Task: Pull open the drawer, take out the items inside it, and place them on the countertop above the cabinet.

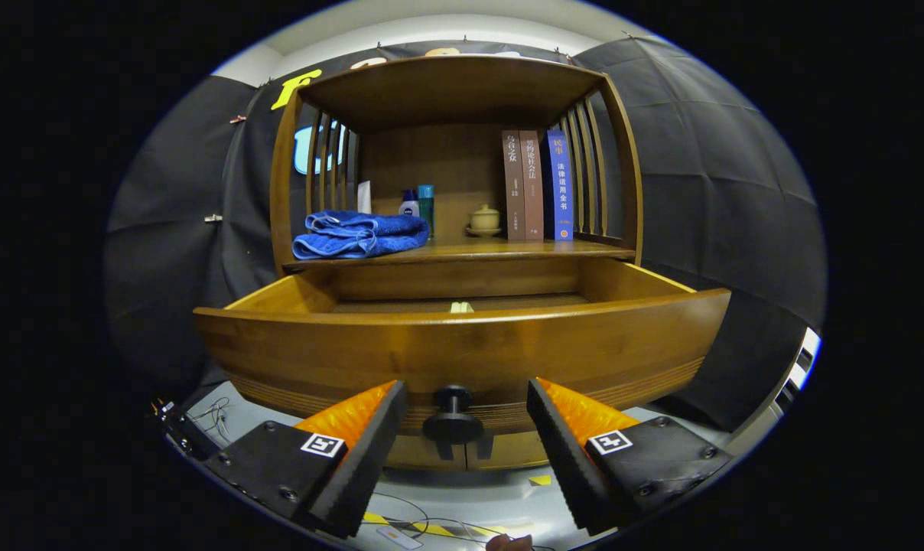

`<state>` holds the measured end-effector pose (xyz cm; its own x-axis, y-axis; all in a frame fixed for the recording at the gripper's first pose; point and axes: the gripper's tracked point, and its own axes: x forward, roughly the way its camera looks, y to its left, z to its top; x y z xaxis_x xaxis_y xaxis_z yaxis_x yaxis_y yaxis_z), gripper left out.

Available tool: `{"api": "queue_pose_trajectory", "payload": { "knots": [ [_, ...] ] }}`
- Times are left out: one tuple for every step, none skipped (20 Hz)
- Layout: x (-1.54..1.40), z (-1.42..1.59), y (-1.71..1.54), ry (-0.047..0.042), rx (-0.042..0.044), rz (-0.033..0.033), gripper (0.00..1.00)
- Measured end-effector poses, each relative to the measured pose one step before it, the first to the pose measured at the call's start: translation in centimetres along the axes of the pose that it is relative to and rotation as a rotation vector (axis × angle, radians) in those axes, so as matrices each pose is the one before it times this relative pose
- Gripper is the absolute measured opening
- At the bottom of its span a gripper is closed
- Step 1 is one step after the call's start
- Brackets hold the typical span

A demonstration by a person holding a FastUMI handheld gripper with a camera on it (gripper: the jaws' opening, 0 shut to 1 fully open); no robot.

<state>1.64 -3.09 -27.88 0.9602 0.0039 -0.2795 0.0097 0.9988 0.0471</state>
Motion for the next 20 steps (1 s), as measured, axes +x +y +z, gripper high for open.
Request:
{"api": "queue_pose_trajectory", "payload": {
  "knots": [
    [-0.525, 1.265, -0.069, -0.00981, -0.00238, 0.0112, 1.0],
    [-0.584, 1.444, -0.076, -0.01076, -0.00789, 0.01059, 1.0],
    [-0.374, 1.416, -0.196, -0.00441, -0.00587, 0.00108, 1.0],
    [-0.139, 1.213, -0.275, 0.00812, -0.00289, -0.00313, 1.0],
    [0.024, 0.875, -0.119, 0.02556, -0.00018, 0.00011, 1.0],
    [0.31, 0.959, 0.166, 0.03208, 0.01091, 0.01066, 1.0],
    [0.428, 0.782, 0.485, 0.03931, 0.01697, 0.0197, 1.0],
    [0.711, 0.596, 0.13, 0.05096, 0.01517, 0.0009, 1.0],
    [0.759, 0.601, -0.017, 0.04519, 0.01223, 0.00665, 1.0],
    [0.91, 0.809, 0.315, 0.03795, 0.0092, 0.00801, 0.99],
    [1.089, 0.772, 0.024, 0.03173, 0.00293, -0.00418, 0.99],
    [1.322, 0.692, -0.23, 0.02925, -0.01049, -0.00731, 0.99],
    [1.506, 0.502, -0.311, 0.0293, -0.01061, -0.01212, 1.0],
    [1.415, 0.25, -0.154, 0.03707, -0.00087, -0.01212, 0.99],
    [1.265, 0.253, 0.05, 0.03122, 0.00058, -0.00499, 1.0],
    [1.373, -0.242, -0.202, 0.05448, -0.00499, -0.00913, 1.0],
    [1.318, -0.052, 0.296, 0.04395, -0.00054, 0.00906, 1.0],
    [1.168, -0.326, 0.095, 0.04974, 0.00219, 0.00157, 0.99],
    [1.304, -0.153, 0.317, 0.03402, 0.0072, 0.00517, 1.0],
    [1.125, -0.308, -0.101, 0.03693, 0.00395, -0.00854, 1.0]
  ]
}}
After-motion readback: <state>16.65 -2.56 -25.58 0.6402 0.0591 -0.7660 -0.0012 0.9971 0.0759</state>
